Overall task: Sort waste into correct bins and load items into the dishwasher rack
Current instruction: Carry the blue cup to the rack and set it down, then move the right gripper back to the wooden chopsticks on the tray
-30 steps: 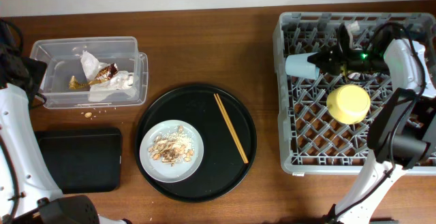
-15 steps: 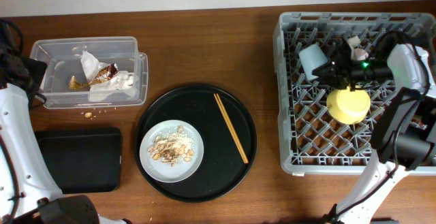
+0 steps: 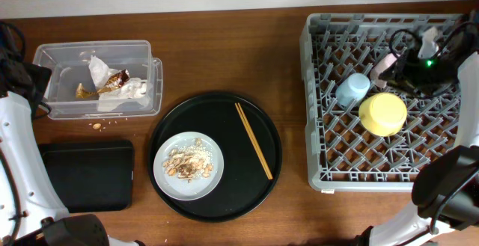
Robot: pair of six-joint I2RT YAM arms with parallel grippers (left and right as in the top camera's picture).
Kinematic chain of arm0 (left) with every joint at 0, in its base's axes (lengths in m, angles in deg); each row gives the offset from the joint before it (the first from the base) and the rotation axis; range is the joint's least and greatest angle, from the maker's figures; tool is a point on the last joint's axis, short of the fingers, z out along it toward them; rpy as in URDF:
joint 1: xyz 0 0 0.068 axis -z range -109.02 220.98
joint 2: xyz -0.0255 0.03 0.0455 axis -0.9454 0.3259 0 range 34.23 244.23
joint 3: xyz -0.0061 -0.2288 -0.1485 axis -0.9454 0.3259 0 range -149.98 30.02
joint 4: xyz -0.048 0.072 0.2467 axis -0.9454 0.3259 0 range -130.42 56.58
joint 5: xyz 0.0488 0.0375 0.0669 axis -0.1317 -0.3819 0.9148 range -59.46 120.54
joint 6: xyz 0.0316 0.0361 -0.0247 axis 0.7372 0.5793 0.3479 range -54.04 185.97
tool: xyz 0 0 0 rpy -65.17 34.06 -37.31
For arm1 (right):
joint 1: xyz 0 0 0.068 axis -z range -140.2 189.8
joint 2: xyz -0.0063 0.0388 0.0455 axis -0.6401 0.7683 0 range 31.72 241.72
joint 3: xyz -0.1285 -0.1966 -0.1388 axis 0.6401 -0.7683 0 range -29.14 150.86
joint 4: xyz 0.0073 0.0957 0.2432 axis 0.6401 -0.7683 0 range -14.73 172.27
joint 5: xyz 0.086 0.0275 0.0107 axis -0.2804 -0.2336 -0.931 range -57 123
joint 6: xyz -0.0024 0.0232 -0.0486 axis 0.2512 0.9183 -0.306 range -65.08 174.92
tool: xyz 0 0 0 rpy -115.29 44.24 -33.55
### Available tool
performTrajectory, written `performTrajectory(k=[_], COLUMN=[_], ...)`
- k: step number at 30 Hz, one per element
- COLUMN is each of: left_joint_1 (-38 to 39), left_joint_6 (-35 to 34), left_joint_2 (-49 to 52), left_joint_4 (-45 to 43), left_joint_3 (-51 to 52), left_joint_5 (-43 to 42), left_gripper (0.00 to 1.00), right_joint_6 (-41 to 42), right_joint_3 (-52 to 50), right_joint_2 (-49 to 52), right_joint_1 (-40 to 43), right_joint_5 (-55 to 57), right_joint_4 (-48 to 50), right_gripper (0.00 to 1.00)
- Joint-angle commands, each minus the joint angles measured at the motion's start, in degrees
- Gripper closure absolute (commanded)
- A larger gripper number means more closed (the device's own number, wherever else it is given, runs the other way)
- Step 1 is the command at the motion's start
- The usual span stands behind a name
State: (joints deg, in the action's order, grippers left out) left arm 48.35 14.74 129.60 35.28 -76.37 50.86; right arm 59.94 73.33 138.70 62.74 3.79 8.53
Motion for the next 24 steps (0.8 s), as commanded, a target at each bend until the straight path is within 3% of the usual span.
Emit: performTrajectory(k=[1,9,11,13,14,18,24], left_joint_1=[-0.2,-0.2,-0.2,-0.2,-0.2,-0.2,-0.2], left_joint_6=[-0.3,-0.3,-0.3,-0.3,-0.3,-0.3,-0.3], left_joint_2=[0.3,0.3,0.3,0.3,0.3,0.3,0.3], left_joint_4=[0.0,0.0,0.0,0.0,0.0,0.0,0.0], left_joint_3=[-0.2,-0.2,-0.2,-0.2,-0.2,-0.2,-0.2], left_joint_5=[0.4,0.4,0.4,0.4,0.4,0.4,0.4], left_gripper=[0.01,0.01,0.01,0.01,0.01,0.01,0.01], right_joint_6=[1.5,2.6,2.6,3.8,6.0,9.3,9.5], right_joint_3=[0.7,0.7,0.6,-0.4,-1.4,-3.4,-6.1], right_joint_2=[-0.5,-1.2,-1.1,-0.5,-0.2,2.8,8.6], right_joint_1=[-5.2,-33.2,-40.0,-47.2,-50.0,-57.4,-62.4], right_joint_5=[3.9,17.0,20.7,26.1,28.9,29.9,30.0], right_joint_4=[0.9,0.1,0.1,1.3,2.3,5.6,11.2], right_gripper=[0.83,0.82,0.74,0.50,0.45,0.45,0.60])
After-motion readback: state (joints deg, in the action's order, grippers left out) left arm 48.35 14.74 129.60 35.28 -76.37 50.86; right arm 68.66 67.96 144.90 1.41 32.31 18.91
